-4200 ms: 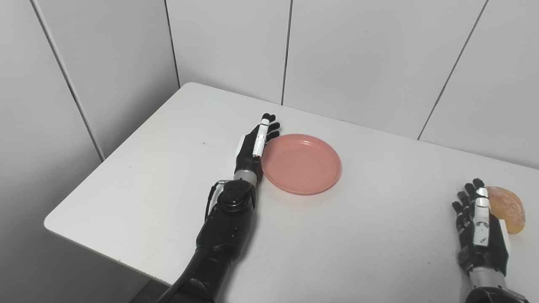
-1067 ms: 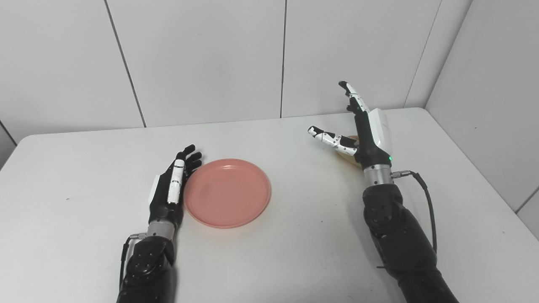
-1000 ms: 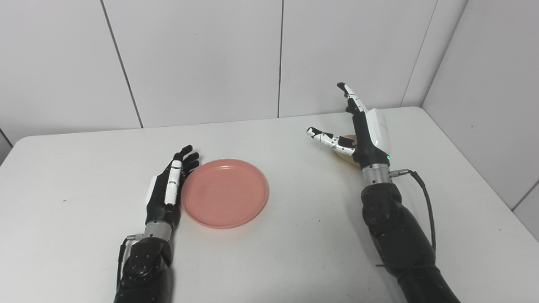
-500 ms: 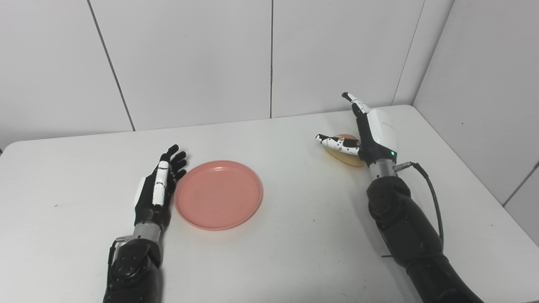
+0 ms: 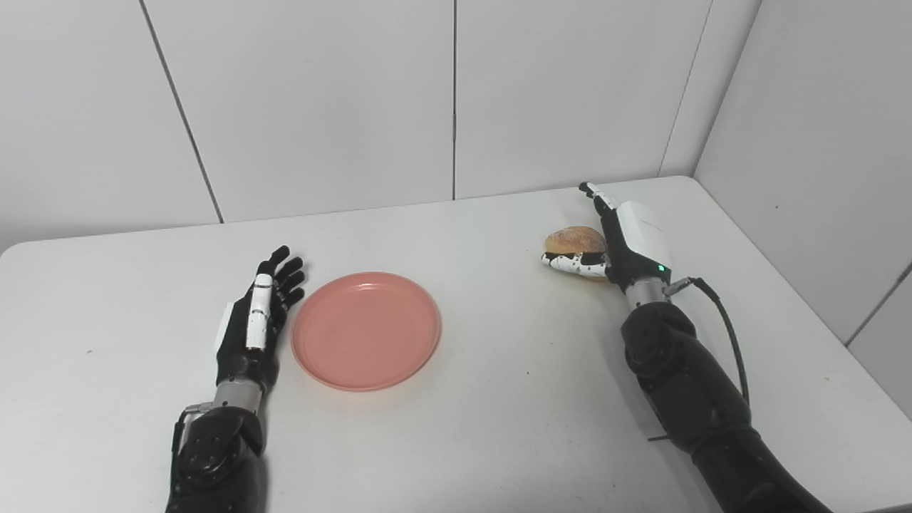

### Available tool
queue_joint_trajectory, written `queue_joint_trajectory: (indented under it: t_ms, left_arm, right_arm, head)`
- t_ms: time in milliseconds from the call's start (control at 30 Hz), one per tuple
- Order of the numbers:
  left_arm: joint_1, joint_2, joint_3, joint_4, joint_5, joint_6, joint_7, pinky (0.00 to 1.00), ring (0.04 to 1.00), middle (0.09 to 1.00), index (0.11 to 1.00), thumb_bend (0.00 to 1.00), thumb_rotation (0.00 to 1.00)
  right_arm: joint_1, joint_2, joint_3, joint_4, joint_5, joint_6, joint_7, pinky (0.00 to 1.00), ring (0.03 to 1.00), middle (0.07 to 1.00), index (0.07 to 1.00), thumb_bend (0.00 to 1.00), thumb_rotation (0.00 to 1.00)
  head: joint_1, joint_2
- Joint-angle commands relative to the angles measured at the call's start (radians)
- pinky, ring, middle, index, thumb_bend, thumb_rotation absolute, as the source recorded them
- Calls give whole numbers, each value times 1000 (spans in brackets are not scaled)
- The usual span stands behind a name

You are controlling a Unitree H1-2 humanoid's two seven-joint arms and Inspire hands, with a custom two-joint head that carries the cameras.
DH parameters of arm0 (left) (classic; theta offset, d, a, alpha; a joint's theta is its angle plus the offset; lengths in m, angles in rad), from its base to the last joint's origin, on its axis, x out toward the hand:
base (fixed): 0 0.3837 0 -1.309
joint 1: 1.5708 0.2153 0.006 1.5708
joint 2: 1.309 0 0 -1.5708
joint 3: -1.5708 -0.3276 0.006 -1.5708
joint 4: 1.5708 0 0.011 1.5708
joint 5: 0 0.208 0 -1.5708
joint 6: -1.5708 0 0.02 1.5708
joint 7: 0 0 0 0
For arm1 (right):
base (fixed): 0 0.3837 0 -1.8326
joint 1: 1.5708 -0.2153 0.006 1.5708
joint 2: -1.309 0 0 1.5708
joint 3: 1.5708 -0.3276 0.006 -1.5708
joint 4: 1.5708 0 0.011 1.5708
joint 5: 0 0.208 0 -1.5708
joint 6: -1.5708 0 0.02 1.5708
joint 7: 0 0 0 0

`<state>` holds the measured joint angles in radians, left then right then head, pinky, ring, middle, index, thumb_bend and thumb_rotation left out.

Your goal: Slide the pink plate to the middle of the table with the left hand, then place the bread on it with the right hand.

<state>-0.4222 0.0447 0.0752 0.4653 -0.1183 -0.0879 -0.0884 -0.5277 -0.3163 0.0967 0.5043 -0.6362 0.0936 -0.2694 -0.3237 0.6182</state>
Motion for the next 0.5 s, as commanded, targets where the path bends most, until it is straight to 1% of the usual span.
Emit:
queue_joint_trajectory:
  t_ms: [0,100,233,333,400,433,467]
  left_arm:
    - [-4,20,11,-3,0,18,12,892,892,878,871,434,1000]
    - [-4,19,11,-4,-1,19,11,894,892,877,870,429,1000]
    - [-1,19,10,-11,-1,20,10,901,898,885,879,434,1000]
    - [0,17,12,-16,-3,25,13,899,897,885,879,438,1000]
    - [-1,18,12,-17,-3,24,10,897,894,880,873,429,1000]
    - [-1,18,11,-17,-2,24,9,898,897,883,875,426,1000]
    - [-1,19,11,-16,-2,25,7,899,899,886,877,426,1000]
  right_arm:
    - [-60,-23,3,-6,-9,22,-11,695,795,838,836,794,282]
    - [-63,-23,9,9,-11,28,-27,653,758,819,814,769,184]
    - [-61,-15,10,14,-12,29,-58,597,707,789,789,678,36]
    - [-58,-14,11,12,-8,25,-65,581,695,779,784,657,12]
    - [-56,-12,6,11,4,16,-69,509,605,703,767,613,2]
    - [-54,-10,3,11,8,14,-74,487,576,672,759,593,1]
    - [-54,-8,0,12,13,12,-81,434,522,571,737,559,0]
  head:
    - [1,0]
    - [1,0]
    - [1,1]
    - [2,3]
    - [2,4]
    - [2,4]
    - [2,5]
